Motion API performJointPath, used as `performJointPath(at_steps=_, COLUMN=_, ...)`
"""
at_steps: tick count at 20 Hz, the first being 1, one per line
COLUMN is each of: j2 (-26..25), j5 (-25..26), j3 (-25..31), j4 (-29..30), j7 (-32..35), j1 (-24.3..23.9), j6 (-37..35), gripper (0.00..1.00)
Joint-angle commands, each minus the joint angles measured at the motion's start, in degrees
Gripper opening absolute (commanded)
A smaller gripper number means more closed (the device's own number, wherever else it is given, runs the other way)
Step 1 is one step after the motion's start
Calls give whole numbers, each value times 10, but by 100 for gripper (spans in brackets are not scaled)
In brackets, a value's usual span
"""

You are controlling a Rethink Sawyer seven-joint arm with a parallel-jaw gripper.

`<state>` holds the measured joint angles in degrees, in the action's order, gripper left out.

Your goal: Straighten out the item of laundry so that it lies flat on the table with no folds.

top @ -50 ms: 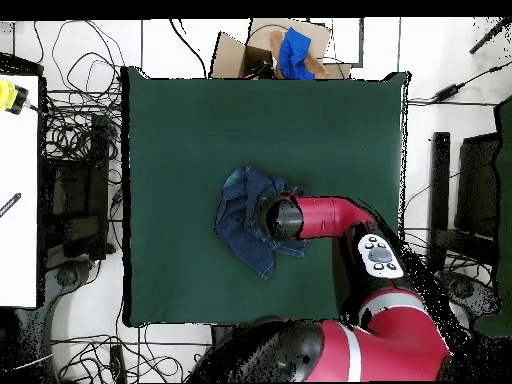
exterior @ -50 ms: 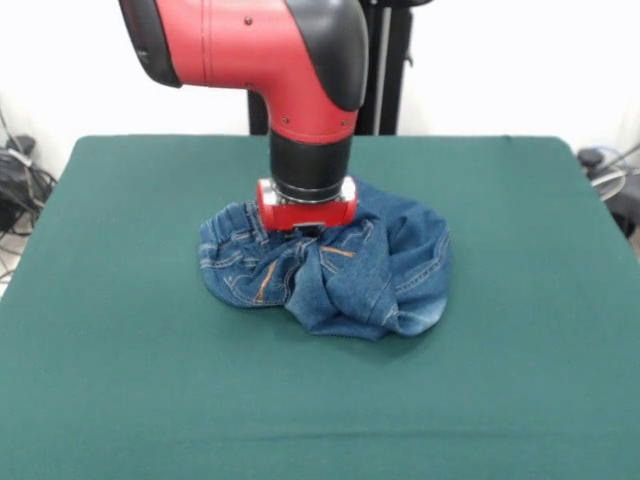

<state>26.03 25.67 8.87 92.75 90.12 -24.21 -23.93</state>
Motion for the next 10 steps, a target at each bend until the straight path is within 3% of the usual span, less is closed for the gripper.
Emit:
performJointPath(at_steps=1, j2=-69, j5=36, j3=31, j4=-42, j7=40, j1=19, j6=91, gripper=0)
performJointPath(at_steps=10, j2=-59, j5=25, j3=37, j4=-34, j7=29, j1=14, j6=55, gripper=0)
